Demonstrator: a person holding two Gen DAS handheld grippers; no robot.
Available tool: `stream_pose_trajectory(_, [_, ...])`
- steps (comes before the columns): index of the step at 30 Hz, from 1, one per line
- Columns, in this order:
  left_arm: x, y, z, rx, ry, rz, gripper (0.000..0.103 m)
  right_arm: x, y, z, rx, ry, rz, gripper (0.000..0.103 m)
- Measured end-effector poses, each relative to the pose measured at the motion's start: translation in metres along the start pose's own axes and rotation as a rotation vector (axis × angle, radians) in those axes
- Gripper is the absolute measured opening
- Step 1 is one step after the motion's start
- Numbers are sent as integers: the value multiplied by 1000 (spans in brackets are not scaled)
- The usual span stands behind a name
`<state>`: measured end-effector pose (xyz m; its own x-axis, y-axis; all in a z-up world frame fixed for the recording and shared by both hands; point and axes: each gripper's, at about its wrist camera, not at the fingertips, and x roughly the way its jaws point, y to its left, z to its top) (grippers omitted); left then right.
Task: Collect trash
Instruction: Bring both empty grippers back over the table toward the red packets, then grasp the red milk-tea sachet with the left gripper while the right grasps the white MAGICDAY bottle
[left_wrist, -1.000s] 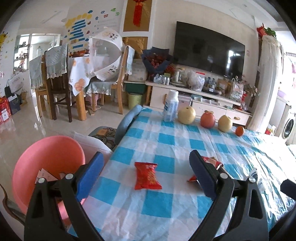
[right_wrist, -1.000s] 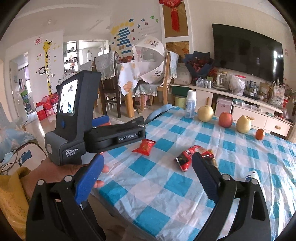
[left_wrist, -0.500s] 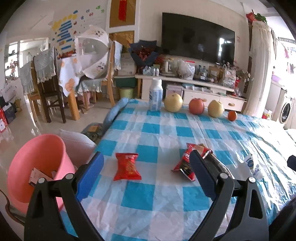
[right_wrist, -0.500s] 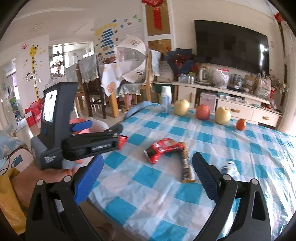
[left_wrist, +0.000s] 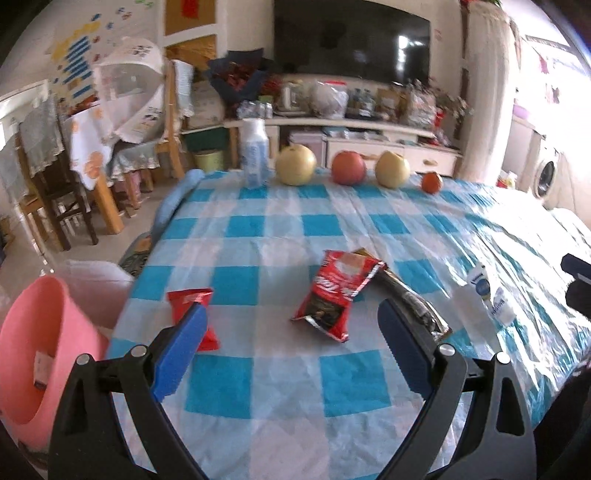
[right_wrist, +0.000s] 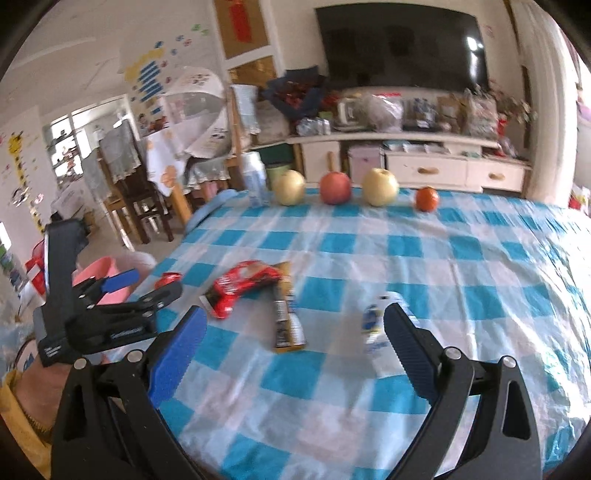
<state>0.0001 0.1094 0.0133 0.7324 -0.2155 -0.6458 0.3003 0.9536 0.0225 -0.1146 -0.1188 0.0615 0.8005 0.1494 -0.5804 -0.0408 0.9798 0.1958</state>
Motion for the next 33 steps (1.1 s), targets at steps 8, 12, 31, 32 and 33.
stream_pose_trajectory(8, [50, -14, 9, 80, 122, -18, 94, 23, -61, 1, 96, 99, -73, 95])
stream_pose_trajectory(12, [71, -19, 12, 97, 159, -27, 94, 39, -84, -4, 141, 154, -84, 95])
stream_pose_trajectory(31, [127, -21, 25, 35, 263, -56, 81, 88, -86, -15, 107, 276, -88, 84])
stream_pose_trajectory(32, [130, -22, 24, 35, 270, -55, 79, 89, -86, -16, 104, 280, -95, 84])
stream_pose_trajectory(33, [132, -22, 24, 37, 273, -54, 79, 90, -86, -16, 103, 281, -97, 84])
